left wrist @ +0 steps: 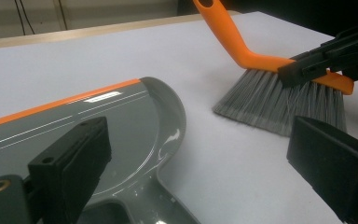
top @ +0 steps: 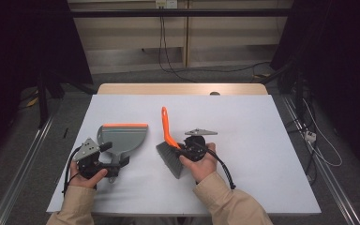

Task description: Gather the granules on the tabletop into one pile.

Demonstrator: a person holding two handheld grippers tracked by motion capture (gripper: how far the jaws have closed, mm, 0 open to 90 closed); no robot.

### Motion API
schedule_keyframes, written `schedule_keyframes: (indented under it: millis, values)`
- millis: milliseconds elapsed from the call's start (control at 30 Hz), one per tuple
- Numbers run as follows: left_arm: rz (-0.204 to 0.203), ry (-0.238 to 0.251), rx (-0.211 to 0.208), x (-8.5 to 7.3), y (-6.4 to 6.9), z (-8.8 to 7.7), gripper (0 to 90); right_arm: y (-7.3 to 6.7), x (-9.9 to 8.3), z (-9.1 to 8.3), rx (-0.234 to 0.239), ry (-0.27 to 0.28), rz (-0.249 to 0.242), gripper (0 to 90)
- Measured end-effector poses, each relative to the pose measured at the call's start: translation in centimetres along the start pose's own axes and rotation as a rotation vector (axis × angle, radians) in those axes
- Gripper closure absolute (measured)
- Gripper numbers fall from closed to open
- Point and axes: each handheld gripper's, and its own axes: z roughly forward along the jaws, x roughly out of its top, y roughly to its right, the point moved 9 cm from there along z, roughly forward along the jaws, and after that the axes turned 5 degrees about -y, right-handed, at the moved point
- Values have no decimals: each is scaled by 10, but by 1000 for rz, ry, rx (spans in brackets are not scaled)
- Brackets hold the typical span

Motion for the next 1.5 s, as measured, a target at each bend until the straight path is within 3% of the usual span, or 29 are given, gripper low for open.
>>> schedule_keyframes:
  millis: [1500]
  values:
    - [8,-5,3,0,2,2,59,44,-12,-33,-65,21,86,697]
